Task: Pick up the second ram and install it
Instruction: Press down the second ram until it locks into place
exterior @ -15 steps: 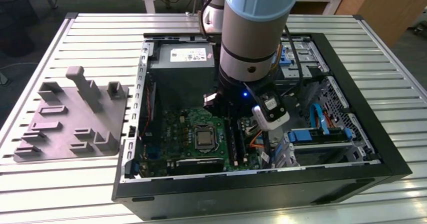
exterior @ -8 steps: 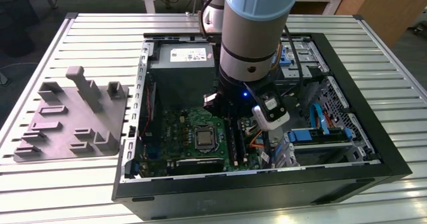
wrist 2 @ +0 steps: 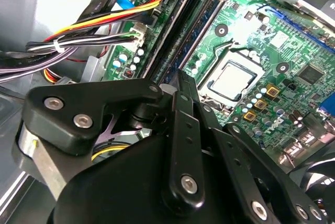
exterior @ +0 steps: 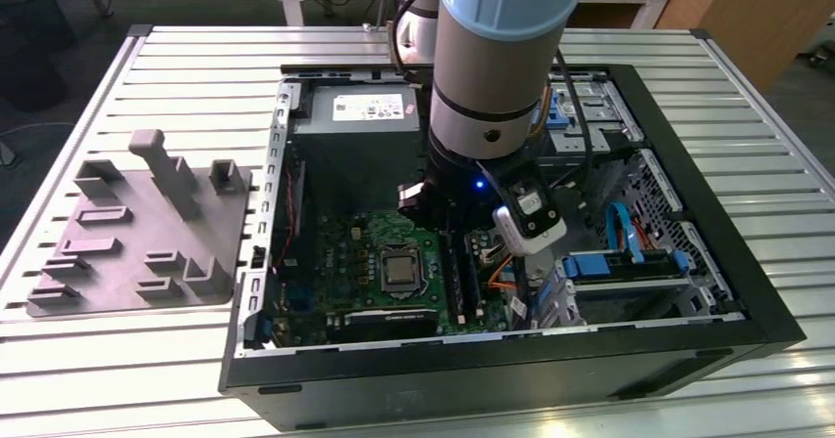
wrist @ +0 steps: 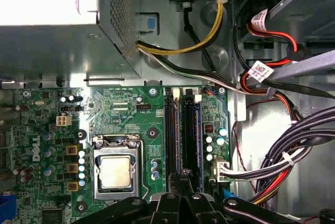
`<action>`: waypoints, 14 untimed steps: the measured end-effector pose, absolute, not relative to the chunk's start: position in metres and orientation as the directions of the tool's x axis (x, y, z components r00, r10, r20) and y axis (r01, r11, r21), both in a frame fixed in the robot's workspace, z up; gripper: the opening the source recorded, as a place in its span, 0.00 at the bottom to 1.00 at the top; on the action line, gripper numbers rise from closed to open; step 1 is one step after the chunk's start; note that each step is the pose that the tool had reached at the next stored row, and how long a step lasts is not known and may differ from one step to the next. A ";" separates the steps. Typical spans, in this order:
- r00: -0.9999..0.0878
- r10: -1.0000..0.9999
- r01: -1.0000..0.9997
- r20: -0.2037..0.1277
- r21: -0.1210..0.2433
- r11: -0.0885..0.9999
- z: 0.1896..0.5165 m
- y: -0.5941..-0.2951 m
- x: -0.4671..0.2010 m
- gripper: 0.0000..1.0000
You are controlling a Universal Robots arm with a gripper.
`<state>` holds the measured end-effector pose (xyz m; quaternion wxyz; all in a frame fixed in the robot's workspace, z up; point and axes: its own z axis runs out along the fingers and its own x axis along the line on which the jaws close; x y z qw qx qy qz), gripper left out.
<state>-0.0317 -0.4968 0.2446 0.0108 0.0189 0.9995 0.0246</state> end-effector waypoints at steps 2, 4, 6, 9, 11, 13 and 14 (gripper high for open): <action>-0.999 0.038 0.037 -0.021 0.049 0.998 0.245 -0.496 -0.032 0.10; -0.999 0.039 0.037 -0.021 0.049 0.998 0.245 -0.494 -0.032 0.10; -0.999 0.038 0.037 -0.021 0.049 0.998 0.244 -0.491 -0.032 0.10; -0.999 0.038 0.037 -0.021 0.049 0.998 0.244 -0.483 -0.032 0.10; -0.999 0.038 0.037 -0.021 0.049 0.998 0.244 -0.479 -0.032 0.10; -0.999 0.038 0.037 -0.021 0.049 0.998 0.244 -0.476 -0.032 0.10; -0.999 0.038 0.037 -0.021 0.049 0.998 0.243 -0.474 -0.032 0.10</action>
